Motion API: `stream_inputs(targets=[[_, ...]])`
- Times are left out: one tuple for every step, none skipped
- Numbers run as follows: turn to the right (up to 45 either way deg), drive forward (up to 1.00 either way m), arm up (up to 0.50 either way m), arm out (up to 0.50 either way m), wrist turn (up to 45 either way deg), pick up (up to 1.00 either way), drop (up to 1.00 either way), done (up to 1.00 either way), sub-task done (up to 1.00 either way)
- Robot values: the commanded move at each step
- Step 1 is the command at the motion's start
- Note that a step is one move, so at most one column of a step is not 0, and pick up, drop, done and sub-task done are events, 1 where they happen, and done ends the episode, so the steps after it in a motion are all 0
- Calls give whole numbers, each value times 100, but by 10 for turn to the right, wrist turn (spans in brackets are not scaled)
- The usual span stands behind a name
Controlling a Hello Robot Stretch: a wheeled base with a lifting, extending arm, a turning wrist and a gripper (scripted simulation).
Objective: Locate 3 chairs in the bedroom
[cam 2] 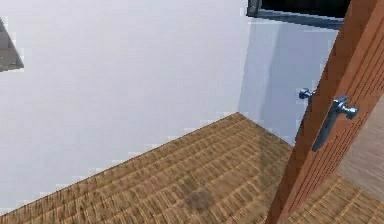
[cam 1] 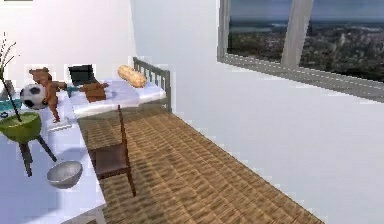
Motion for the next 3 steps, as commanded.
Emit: stream_inputs(targets=[[450,0,0,0,0,0,0,0,0],[450,0,0,0,0,0,0,0,0],[0,5,0,0,0,0,0,0,0]])
